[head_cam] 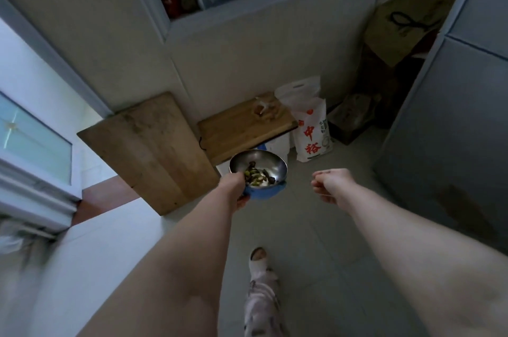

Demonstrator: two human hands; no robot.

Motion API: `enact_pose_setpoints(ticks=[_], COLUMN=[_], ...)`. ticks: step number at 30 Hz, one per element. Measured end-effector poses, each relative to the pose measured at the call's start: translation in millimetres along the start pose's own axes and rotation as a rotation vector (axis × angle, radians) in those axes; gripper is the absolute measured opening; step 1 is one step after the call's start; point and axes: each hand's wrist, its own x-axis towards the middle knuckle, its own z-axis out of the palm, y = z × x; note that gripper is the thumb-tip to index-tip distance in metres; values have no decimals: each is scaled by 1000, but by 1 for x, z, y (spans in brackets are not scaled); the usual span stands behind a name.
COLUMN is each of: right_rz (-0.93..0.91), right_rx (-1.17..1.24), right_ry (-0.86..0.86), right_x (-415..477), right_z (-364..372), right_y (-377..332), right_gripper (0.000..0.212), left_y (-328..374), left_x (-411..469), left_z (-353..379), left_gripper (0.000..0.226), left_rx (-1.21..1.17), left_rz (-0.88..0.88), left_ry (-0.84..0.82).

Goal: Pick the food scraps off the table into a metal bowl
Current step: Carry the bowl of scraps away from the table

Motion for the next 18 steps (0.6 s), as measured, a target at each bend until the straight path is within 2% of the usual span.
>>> enact_pose_setpoints(ticks=[4, 9, 14, 18], right_rz=[10, 68, 130, 91], right_rx=[-47, -57, -74, -156], right_ry=[-3, 11, -64, -106], right_x=[50, 142, 225, 277], right_z=[43, 132, 213, 248], right_y=[-43, -98, -129, -143], right_gripper=[17, 13, 23, 22], left_y=[36, 87, 127, 135], left_x=[74, 192, 295, 372], left_z=[-18, -34, -38, -32], left_gripper=[36, 37, 36, 36], left_rx=[-83, -101, -137, -185], left_rz=[-27, -124, -223, -285], left_ry=[42, 28, 26, 70])
